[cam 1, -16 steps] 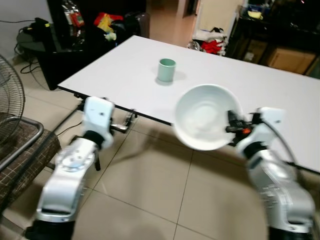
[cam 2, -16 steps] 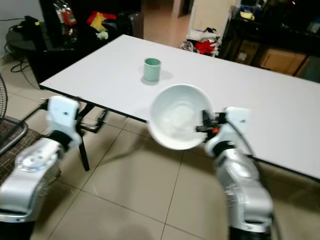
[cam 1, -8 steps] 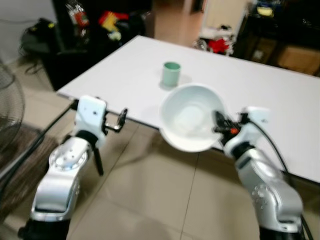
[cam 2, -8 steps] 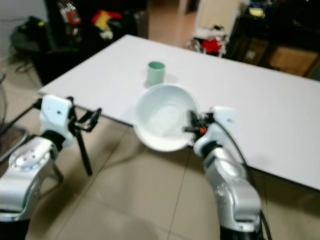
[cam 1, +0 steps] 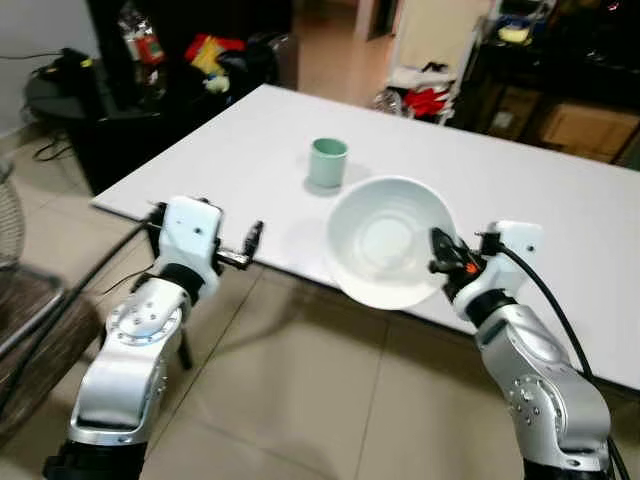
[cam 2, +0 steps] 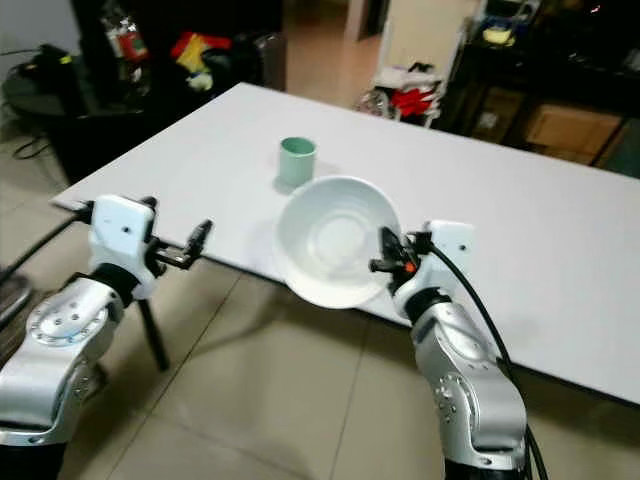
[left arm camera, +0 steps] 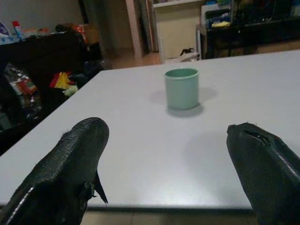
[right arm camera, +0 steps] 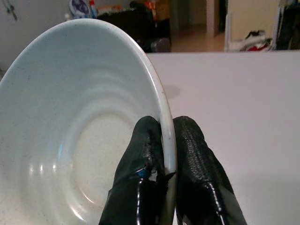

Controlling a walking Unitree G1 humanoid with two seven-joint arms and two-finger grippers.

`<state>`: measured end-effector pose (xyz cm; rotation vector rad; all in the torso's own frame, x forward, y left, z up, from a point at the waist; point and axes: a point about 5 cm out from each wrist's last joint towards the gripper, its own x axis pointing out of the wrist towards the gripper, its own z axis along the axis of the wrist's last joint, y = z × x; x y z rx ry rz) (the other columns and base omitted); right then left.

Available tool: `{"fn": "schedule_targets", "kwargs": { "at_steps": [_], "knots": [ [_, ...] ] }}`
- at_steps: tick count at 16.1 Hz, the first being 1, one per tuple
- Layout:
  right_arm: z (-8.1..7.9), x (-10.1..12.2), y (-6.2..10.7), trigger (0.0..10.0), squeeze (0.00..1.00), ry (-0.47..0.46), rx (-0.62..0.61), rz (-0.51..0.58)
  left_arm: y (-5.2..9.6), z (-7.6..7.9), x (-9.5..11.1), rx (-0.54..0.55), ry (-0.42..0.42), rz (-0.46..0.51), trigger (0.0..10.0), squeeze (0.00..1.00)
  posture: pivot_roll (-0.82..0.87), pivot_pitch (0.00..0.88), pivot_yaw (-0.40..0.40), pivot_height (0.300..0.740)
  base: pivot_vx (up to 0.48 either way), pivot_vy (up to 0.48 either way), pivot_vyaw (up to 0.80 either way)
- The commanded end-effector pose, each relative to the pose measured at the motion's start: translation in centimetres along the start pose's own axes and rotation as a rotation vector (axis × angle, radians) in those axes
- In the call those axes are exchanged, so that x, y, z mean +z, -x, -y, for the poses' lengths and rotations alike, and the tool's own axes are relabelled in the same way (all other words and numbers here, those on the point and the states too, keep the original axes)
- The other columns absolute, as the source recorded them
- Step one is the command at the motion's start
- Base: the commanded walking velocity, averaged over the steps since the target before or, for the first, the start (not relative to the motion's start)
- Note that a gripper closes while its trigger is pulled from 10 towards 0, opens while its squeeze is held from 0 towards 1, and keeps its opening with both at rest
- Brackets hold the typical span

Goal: Setting the table

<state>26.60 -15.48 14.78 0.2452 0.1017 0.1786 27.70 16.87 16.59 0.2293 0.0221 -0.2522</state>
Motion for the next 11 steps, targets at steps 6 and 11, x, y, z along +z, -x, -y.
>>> {"fn": "schedule_targets", "kwargs": {
  "at_steps": [6, 11],
  "knots": [
    [0.41, 1.16, -0.29, 10.0, 0.00, 0.019, 0.001, 0.040, 0.27, 0.41, 0.12, -0.004, -0.002, 0.007, 10.0, 0.02, 0.09, 0.000, -0.086, 0.740, 0.328, 0.000, 0.00],
    [0.24, 1.06, -0.33, 10.0, 0.00, 0.020, 0.007, 0.039, 0.28, 0.40, 0.13, -0.003, 0.001, 0.007, 10.0, 0.02, 0.09, 0.000, -0.081, 0.740, 0.328, 0.000, 0.00]
  ]
}}
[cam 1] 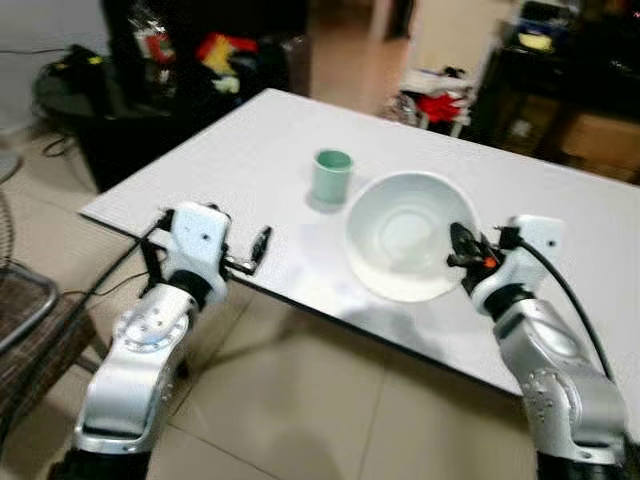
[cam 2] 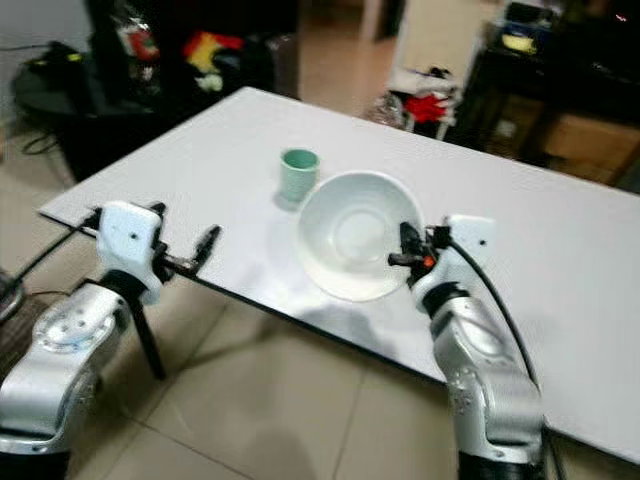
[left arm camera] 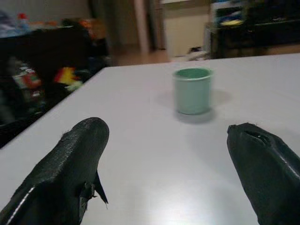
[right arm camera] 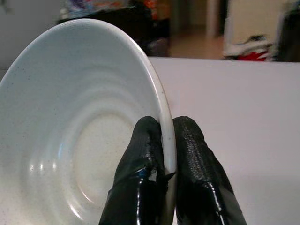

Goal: Setting the table

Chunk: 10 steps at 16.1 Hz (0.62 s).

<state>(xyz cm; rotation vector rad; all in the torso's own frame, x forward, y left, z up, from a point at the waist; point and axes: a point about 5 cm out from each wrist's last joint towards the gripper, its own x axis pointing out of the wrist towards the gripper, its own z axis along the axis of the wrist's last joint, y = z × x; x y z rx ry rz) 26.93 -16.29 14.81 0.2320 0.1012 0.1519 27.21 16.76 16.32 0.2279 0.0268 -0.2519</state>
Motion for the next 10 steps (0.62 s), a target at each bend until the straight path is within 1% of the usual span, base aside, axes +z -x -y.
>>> {"fn": "schedule_targets", "kwargs": {
  "at_steps": [1, 10],
  "knots": [
    [-0.61, 0.81, -0.15, 10.0, 0.00, 0.008, 0.035, 0.036, -0.15, 0.10, 0.37, -0.004, -0.003, 0.011, 10.0, 0.02, 0.09, 0.000, -0.080, 0.740, 0.326, 0.000, 0.00],
    [-0.63, 0.75, -0.34, 10.0, 0.00, 0.005, 0.031, 0.035, -0.20, -0.04, 0.52, -0.005, -0.010, 0.014, 10.0, 0.02, 0.10, 0.000, -0.078, 0.740, 0.328, 0.000, 0.00]
  ]
}}
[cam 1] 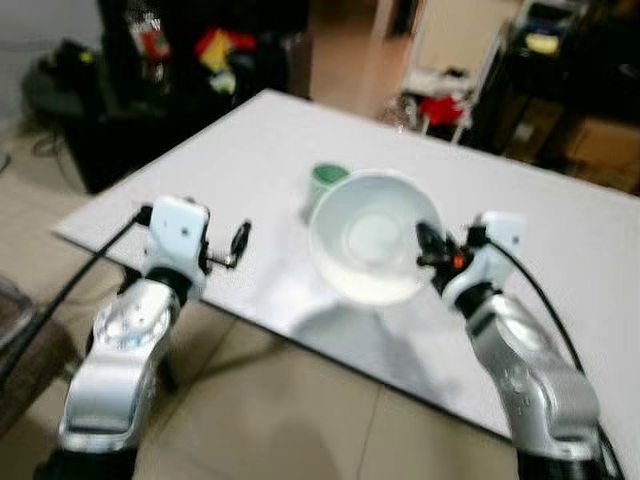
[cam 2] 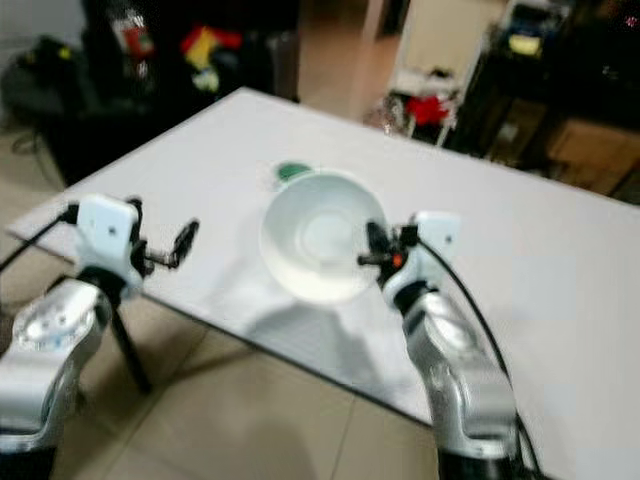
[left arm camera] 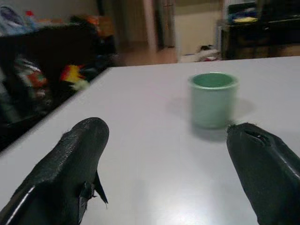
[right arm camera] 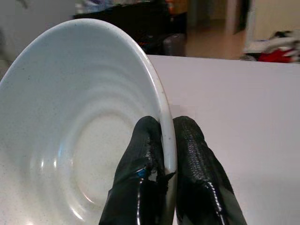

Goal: Setting the table

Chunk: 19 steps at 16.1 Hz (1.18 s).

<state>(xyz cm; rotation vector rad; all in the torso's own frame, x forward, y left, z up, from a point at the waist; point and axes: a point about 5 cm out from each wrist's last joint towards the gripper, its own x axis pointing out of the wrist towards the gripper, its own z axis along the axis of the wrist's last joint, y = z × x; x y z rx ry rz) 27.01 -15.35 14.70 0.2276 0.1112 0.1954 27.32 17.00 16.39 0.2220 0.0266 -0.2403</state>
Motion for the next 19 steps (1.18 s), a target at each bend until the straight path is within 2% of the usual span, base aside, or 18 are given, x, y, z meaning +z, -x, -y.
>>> {"fn": "schedule_targets", "kwargs": {
  "at_steps": [1, 4, 7, 15, 19],
  "knots": [
    [0.2, 1.1, -0.1, 10.0, 0.00, 0.000, -0.011, 0.050, -0.2, 0.2, 0.5, -0.018, -0.019, 0.015, 10.0, 0.02, 0.10, 0.000, -0.077, 0.740, 0.326, 0.000, 0.00],
    [0.1, 1.0, -0.2, 10.0, 0.00, 0.005, -0.006, 0.046, -0.2, 0.2, 0.6, -0.020, -0.020, 0.015, 10.0, 0.02, 0.10, 0.000, -0.076, 0.740, 0.328, 0.000, 0.00],
    [0.0, 0.8, -0.3, 10.0, 0.00, 0.005, 0.000, 0.035, -0.2, 0.2, 0.6, -0.021, -0.022, 0.014, 10.0, 0.02, 0.10, 0.000, -0.077, 0.740, 0.325, 0.000, -0.68],
    [-0.3, 0.7, -0.6, 10.0, 0.00, 0.001, 0.032, 0.019, 0.0, 0.0, 0.5, -0.015, -0.028, 0.011, 10.0, 0.02, 0.11, 0.000, -0.082, 0.740, 0.328, 0.000, 0.00],
    [0.0, 0.7, -1.4, 10.0, 0.00, -0.045, 0.046, -0.030, -0.2, -0.3, 0.6, -0.022, -0.045, 0.007, 10.0, 0.01, 0.11, 0.000, -0.069, 0.740, 0.316, 0.000, 0.00]
  ]
}}
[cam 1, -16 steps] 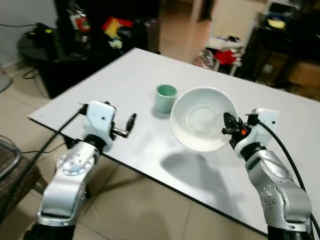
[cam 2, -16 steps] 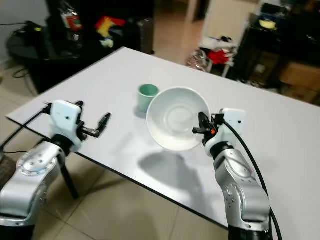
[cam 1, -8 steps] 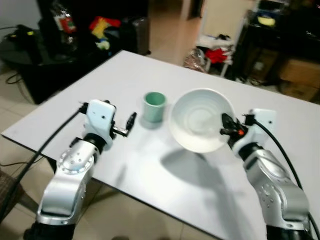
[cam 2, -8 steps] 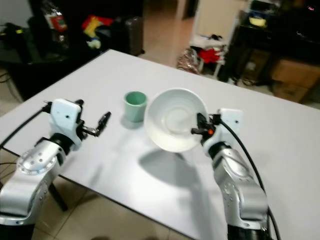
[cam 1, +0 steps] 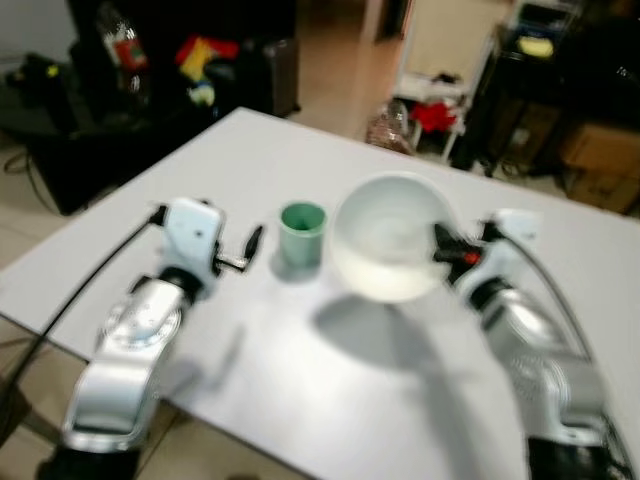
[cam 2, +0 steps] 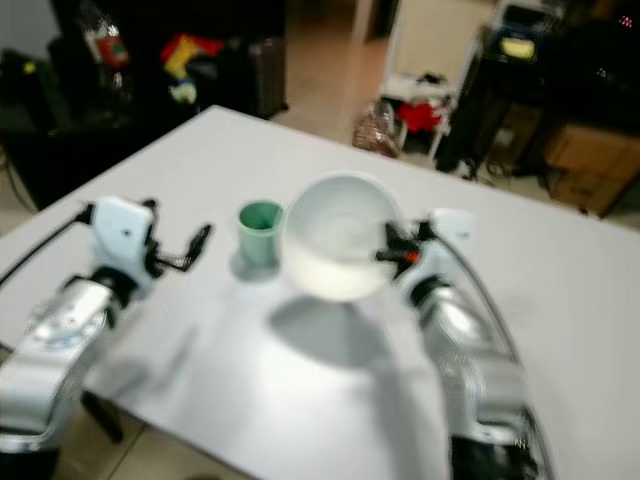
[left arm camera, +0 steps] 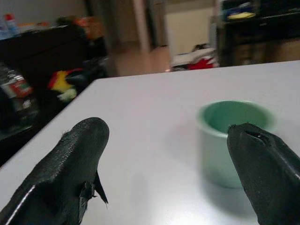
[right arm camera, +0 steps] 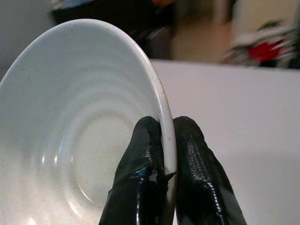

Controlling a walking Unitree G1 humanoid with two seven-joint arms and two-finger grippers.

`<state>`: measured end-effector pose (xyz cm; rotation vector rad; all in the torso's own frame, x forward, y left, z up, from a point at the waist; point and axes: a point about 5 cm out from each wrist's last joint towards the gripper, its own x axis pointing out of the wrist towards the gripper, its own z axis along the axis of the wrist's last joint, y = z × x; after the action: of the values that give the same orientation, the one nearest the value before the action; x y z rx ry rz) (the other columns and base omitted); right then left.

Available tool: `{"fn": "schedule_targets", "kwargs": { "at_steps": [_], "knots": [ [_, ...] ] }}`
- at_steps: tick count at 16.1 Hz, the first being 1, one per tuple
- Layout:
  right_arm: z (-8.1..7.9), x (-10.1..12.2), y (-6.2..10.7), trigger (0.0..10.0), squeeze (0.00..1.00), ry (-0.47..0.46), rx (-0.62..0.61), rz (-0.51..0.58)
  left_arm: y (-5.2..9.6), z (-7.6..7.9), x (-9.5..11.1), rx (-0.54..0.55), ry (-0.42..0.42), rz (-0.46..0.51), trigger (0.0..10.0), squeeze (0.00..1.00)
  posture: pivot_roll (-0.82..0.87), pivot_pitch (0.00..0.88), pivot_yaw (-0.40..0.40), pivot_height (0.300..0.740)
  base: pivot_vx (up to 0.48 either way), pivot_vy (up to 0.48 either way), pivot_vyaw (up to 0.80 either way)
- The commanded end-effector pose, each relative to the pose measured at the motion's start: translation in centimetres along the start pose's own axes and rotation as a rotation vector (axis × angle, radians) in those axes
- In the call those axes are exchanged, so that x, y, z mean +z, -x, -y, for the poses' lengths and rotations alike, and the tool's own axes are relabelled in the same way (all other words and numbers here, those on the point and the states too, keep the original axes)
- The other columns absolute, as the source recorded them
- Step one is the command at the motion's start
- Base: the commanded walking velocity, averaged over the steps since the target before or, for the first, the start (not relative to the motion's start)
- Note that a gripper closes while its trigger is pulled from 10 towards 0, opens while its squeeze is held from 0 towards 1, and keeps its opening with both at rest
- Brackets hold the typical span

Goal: Setting the table

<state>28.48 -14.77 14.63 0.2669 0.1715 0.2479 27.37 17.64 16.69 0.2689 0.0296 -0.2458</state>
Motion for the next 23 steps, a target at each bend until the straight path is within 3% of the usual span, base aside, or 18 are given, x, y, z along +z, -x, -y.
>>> {"fn": "schedule_targets", "kwargs": {
  "at_steps": [1, 2, 3, 6, 10, 12, 14, 16, 23],
  "knots": [
    [0.4, 0.8, -0.1, 10.0, 0.00, -0.004, -0.002, 0.009, -0.4, 0.2, 0.5, -0.022, -0.008, 0.014, 10.0, 0.00, 0.11, 0.000, -0.066, 0.740, 0.285, 0.000, 0.00],
    [1.5, 1.1, -1.1, 10.0, 0.00, 0.034, -0.036, -0.075, -0.8, 0.1, 0.9, -0.080, -0.039, 0.010, 10.0, 0.00, 0.11, 0.000, -0.051, 0.740, 0.000, 0.000, 0.00],
    [1.7, 1.2, -1.3, 10.0, 0.00, 0.044, -0.045, -0.089, -0.8, 0.1, 1.0, -0.095, -0.048, 0.008, 10.0, 0.00, 0.11, 0.000, -0.051, 0.740, 0.000, 0.000, 0.00],
    [2.8, 1.9, -1.9, 10.0, 0.00, -0.031, -0.009, -0.121, -1.1, 0.0, 1.7, -0.153, -0.086, 0.019, 10.0, 0.00, 0.12, 0.000, -0.052, 0.740, 0.000, 0.000, 0.00],
    [3.8, 2.1, -3.2, 10.0, 0.00, -0.048, 0.039, -0.281, -1.1, -0.3, 2.4, -0.291, -0.111, 0.013, 10.0, 0.00, 0.12, 0.000, -0.048, 0.740, 0.000, 0.000, 0.00],
    [4.3, 2.7, -4.3, 10.0, 0.00, -0.099, 0.035, -0.327, -0.7, -0.1, 2.5, -0.405, -0.134, -0.015, 10.0, 0.00, 0.12, 0.000, -0.046, 0.740, 0.000, 0.000, 0.00],
    [4.5, 2.8, -4.7, 10.0, 0.00, -0.110, 0.033, -0.339, -0.4, 0.1, 2.3, -0.451, -0.138, -0.036, 10.0, 0.00, 0.12, 0.000, -0.047, 0.740, 0.000, 0.000, 0.00],
    [4.6, 2.5, -6.4, 10.0, 0.00, -0.182, 0.036, -0.380, 0.1, 0.7, 2.0, -0.566, -0.162, -0.092, 10.0, 0.00, 0.12, 0.000, -0.038, 0.740, 0.000, 0.000, 0.00],
    [5.1, 1.3, -8.3, 10.0, 0.00, -0.218, -0.055, -0.424, 0.9, 0.6, 1.3, -0.625, -0.169, -0.165, 10.0, 0.00, 0.13, 0.000, -0.041, 0.740, 0.000, 0.000, 0.00]
  ]
}}
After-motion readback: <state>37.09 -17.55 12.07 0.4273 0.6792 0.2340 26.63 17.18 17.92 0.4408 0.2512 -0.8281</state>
